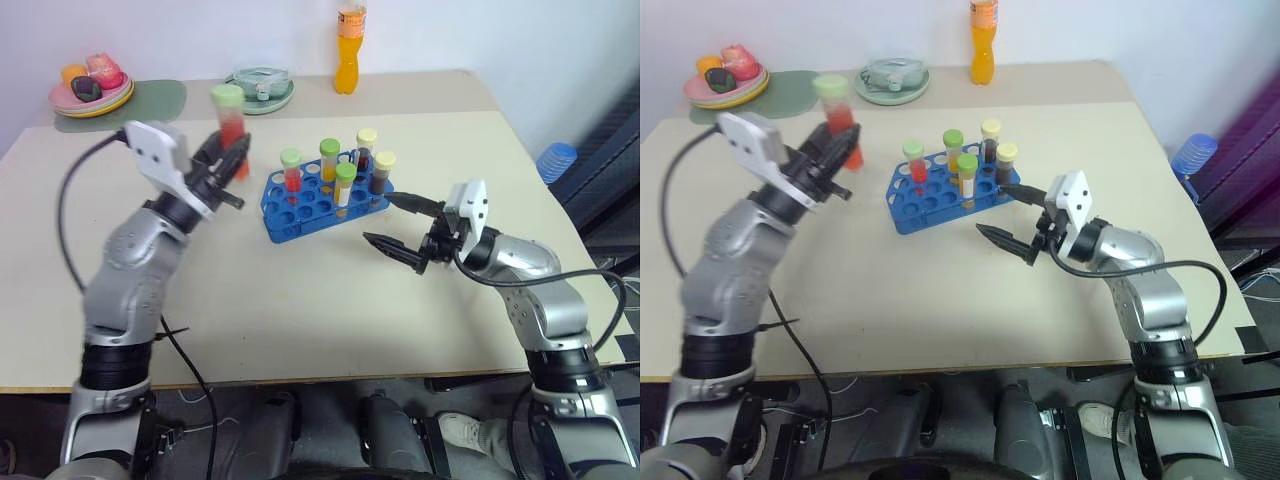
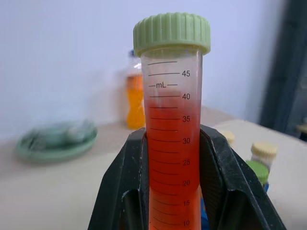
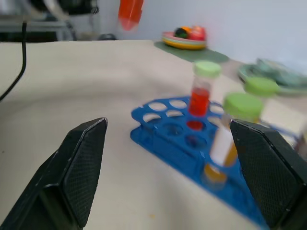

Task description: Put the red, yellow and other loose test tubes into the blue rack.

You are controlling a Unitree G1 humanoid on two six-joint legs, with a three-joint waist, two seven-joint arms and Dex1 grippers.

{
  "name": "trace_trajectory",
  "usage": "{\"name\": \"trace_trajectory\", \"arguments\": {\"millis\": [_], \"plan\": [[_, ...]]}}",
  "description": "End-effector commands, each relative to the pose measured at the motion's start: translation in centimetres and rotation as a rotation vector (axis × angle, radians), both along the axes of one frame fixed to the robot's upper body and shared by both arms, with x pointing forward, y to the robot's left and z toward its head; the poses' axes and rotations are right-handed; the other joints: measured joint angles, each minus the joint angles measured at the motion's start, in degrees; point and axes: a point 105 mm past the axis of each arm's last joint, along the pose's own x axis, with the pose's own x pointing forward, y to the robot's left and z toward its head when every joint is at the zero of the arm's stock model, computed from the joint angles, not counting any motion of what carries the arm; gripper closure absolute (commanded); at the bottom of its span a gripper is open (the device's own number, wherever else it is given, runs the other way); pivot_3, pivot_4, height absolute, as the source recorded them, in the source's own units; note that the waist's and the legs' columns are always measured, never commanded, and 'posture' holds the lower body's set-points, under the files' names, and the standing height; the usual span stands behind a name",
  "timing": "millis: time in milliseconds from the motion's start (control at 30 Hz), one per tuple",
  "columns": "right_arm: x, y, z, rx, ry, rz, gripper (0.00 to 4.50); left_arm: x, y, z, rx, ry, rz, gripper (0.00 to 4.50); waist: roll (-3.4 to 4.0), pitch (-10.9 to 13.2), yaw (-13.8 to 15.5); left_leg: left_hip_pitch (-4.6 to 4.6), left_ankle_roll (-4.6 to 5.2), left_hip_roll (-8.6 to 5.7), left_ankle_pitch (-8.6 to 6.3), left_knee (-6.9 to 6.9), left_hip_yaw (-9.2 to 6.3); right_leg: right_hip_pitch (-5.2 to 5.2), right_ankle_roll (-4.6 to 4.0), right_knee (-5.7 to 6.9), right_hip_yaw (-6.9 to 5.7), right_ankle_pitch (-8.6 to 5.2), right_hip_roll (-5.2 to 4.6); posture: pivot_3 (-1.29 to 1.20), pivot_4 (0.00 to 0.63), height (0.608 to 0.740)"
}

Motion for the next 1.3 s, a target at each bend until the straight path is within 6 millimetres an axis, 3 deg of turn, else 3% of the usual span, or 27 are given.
{"name": "trace_trajectory", "arguments": {"millis": [33, 267, 667, 867, 1300], "plan": [[-0.9, -0.3, 1.4, 0.018, -0.044, -0.024, 0.31, 0.4, -1.6, -0.6, 0.064, -0.108, -0.048, 3.71, 0.00, 0.00, -0.23, 0.01, 0.18, 0.00, -0.11, 0.01, 0.01, 0.00, 0.01, 0.00, 0.00, 0.00, -0.01, 0.00, 0.150, 0.740], [-1.8, -1.4, 1.0, 0.006, -0.020, -0.085, 0.31, 2.7, -3.7, -5.3, 0.078, -0.071, -0.095, 3.71, 0.00, 0.00, 0.01, 0.02, 0.31, -0.01, -0.18, 0.11, 0.00, 0.07, 0.03, 0.02, -0.04, 0.01, 0.00, 0.00, 0.150, 0.740], [-2.5, -2.3, 2.0, -0.005, -0.028, -0.137, 0.31, 4.2, -7.7, -7.6, 0.063, -0.049, -0.181, 3.71, -0.01, 0.01, -0.13, 0.02, 0.40, -0.02, -0.23, 0.20, -0.03, 0.16, 0.11, 0.00, -0.11, 0.05, -0.01, 0.00, 0.150, 0.740], [-2.6, -2.5, 1.8, -0.006, -0.024, -0.150, 0.31, 4.2, -7.1, -8.9, 0.083, -0.022, -0.172, 3.71, -0.01, 0.00, -0.15, 0.09, 0.44, -0.02, -0.25, 0.20, -0.04, 0.23, 0.11, 0.00, -0.12, 0.05, 0.00, 0.00, 0.150, 0.740], [-2.4, -2.9, 1.3, -0.004, -0.020, -0.149, 0.31, 4.7, -5.3, -9.5, 0.109, -0.004, -0.095, 3.71, -0.01, 0.00, -0.09, 0.36, 0.50, -0.02, -0.28, 0.19, -0.05, 0.50, 0.12, -0.03, -0.13, 0.05, 0.00, 0.00, 0.150, 0.740]]}}
